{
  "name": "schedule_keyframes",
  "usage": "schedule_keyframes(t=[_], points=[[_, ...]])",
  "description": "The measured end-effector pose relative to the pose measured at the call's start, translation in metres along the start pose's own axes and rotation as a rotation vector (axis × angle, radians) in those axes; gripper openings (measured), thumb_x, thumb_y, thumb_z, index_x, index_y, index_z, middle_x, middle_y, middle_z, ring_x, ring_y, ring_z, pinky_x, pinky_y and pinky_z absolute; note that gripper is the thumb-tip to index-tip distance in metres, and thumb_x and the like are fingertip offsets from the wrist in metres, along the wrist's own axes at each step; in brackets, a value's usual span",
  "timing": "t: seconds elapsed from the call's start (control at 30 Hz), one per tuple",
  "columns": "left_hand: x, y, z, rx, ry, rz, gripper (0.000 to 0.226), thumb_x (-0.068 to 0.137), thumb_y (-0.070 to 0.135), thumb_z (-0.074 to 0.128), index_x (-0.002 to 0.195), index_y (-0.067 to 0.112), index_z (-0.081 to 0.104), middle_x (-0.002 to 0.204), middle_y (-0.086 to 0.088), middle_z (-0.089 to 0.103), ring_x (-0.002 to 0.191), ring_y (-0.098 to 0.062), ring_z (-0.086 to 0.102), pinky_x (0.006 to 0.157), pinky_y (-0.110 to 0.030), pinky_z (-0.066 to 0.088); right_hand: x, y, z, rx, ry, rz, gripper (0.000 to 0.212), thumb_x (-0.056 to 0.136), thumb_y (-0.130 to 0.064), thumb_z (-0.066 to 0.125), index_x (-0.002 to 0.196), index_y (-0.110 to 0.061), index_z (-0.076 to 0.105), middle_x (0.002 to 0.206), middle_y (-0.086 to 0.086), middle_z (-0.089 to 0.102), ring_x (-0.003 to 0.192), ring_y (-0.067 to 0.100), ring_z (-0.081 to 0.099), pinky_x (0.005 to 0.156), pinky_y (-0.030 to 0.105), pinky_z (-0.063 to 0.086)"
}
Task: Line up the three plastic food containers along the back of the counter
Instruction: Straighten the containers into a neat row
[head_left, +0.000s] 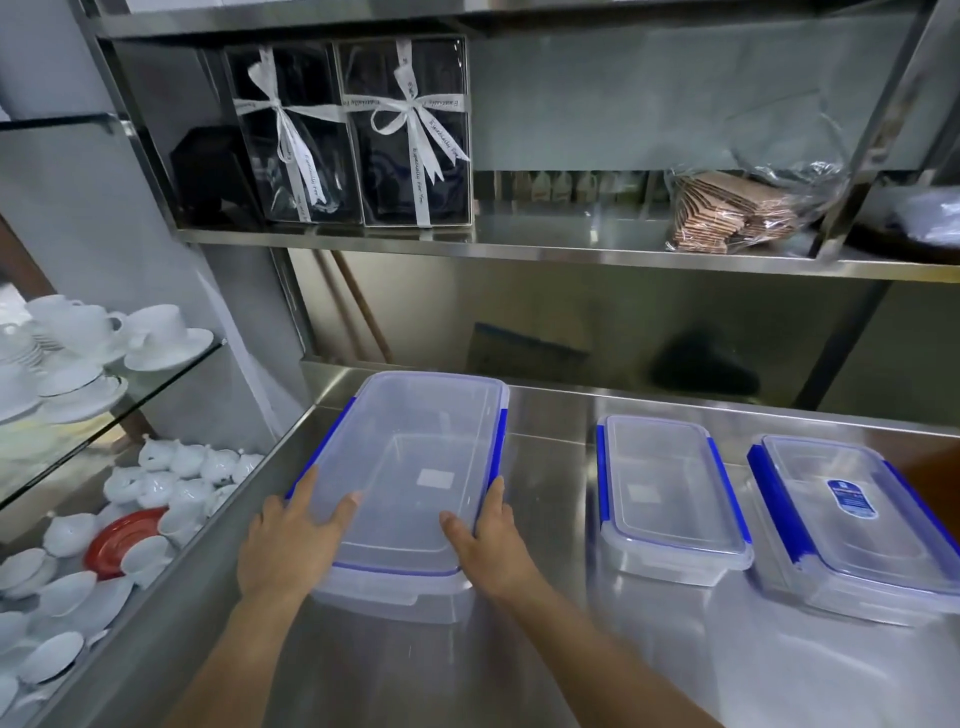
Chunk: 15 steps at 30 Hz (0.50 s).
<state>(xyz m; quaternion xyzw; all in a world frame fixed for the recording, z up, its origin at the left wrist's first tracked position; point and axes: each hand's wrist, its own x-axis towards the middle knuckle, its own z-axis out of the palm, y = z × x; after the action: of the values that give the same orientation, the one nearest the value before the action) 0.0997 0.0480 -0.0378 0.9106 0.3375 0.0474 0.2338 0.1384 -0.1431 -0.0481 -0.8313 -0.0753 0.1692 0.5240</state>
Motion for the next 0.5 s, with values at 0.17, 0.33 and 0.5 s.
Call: schedule_keyframes(t=[0.17, 0.33, 0.5], points=[[-0.003, 0.006, -0.005, 0.136, -0.009, -0.009, 0.068, 0.086, 0.063, 0.036, 0.145, 0.031, 0.021, 0.141, -0.018, 0.039, 0.13, -0.037, 0.035, 0.108, -0.048, 0.027, 0.006, 0.004, -0.01, 0.006, -0.095, 0.028, 0.078, 0.078, -0.06, 0.056, 0.14, -0.028, 0.02, 0.139, 0.0, 0.047, 0.122, 0.023, 0.053, 0.1, 0.047, 0.049], [-0.026, 0.078, -0.009, -0.071, 0.136, 0.288, 0.057, 0.089, 0.039, 0.053, 0.138, 0.015, 0.038, 0.145, -0.014, 0.039, 0.132, -0.033, 0.034, 0.109, -0.045, 0.027, 0.004, 0.01, -0.071, -0.338, 0.282, 0.046, 0.027, 0.092, -0.037, 0.048, 0.097, -0.013, 0.06, 0.106, 0.011, 0.069, 0.094, 0.028, 0.064, 0.082, 0.036, 0.051], [-0.075, 0.177, 0.042, -0.431, -0.145, 0.499, 0.048, 0.091, 0.038, 0.053, 0.134, 0.021, 0.042, 0.14, -0.003, 0.048, 0.126, -0.022, 0.048, 0.1, -0.039, 0.043, -0.011, 0.046, -0.141, -0.449, 0.685, 0.088, 0.033, 0.094, -0.025, 0.049, 0.122, -0.01, 0.055, 0.123, 0.01, 0.061, 0.108, 0.025, 0.059, 0.091, 0.036, 0.053]])
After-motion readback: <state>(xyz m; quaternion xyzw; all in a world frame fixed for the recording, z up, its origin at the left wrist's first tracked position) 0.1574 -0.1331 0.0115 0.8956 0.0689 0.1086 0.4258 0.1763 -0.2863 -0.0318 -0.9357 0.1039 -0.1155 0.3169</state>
